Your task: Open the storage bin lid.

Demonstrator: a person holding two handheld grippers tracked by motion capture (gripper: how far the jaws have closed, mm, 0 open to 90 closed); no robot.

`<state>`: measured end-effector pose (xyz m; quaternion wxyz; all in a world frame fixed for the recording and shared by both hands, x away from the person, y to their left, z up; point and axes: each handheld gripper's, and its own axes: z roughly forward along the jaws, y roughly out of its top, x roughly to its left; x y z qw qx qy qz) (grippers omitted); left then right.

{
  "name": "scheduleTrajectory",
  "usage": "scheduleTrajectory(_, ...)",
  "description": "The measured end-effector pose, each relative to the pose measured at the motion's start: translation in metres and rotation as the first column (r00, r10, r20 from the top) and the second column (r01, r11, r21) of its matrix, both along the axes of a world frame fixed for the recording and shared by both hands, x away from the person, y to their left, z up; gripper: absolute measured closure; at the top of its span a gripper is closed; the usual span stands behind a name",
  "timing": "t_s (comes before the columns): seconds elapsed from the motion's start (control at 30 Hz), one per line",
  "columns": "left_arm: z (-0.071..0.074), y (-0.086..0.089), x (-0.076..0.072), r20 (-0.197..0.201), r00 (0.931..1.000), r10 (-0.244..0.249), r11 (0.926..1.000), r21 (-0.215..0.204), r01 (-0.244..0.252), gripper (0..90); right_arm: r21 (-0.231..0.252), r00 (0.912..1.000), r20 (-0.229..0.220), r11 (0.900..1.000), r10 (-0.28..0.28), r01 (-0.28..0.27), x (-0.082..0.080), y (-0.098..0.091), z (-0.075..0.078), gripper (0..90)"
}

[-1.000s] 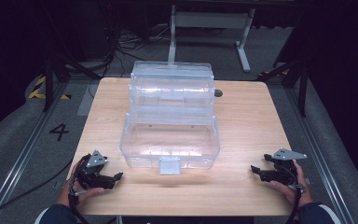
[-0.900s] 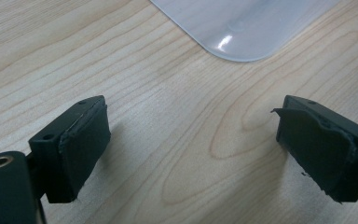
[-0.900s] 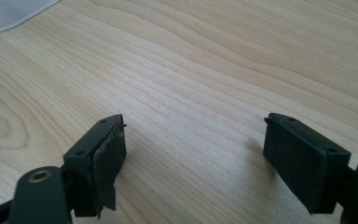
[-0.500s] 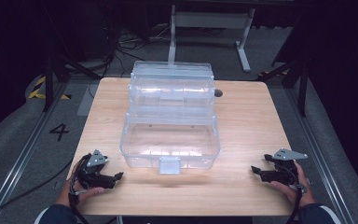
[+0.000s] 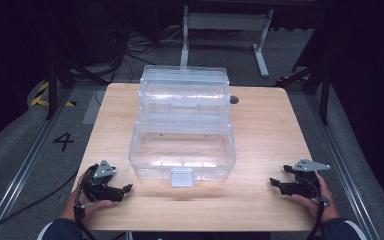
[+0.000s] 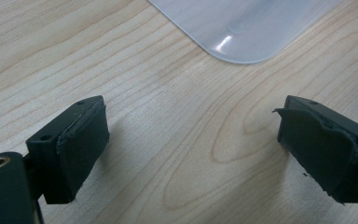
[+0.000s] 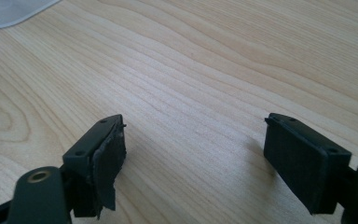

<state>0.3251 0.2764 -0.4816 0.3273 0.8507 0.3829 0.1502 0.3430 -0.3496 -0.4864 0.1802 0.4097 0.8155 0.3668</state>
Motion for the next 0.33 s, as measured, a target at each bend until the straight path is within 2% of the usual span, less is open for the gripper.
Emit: scheduleTrajectory(0.33, -0.0002, -0.0005, 0.0001, -0.004, 1.0, 0.002, 1.0, -0.002, -0.002, 8.9, 0.0, 1.0, -0.001, 1.0, 0.005, -0.005, 0.0001, -0.0005, 0.0001, 21.1)
